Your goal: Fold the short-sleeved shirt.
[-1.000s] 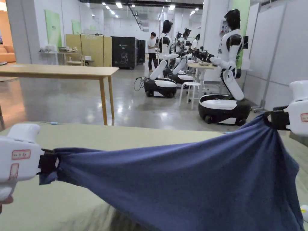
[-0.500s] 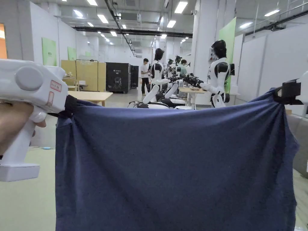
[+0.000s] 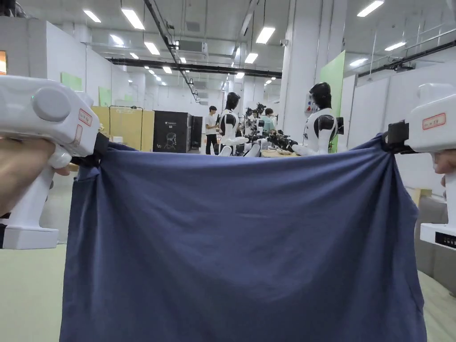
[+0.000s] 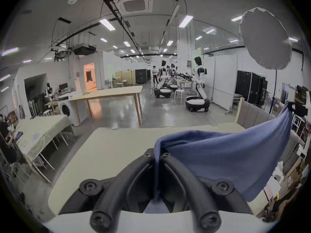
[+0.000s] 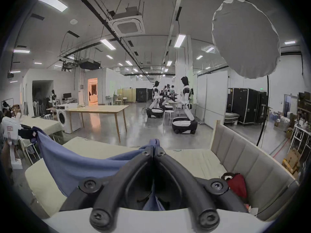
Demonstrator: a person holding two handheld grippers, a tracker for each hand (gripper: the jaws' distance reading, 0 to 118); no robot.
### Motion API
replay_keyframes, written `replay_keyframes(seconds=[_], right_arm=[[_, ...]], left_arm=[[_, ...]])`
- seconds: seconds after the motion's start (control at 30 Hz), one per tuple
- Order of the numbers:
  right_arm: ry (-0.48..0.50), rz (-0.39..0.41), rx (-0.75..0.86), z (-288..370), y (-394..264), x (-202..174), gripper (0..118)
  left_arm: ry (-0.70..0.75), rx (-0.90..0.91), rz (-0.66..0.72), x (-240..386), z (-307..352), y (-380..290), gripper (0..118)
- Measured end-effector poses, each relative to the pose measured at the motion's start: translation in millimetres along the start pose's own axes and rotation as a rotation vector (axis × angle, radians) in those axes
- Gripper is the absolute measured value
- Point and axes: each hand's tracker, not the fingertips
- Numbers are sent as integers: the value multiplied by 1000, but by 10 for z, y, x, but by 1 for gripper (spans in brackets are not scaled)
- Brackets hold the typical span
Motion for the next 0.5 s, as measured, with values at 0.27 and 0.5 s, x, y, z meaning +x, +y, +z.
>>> replay_keyframes(seconds=[0.27, 0.5], right_arm=[[-69, 13, 13, -775, 550, 93, 1], [-110, 12, 24, -1383, 743, 137, 1]], left_arm=[[63, 67, 6, 169, -552, 735, 1], [125, 112, 4, 357, -1091, 988, 1]])
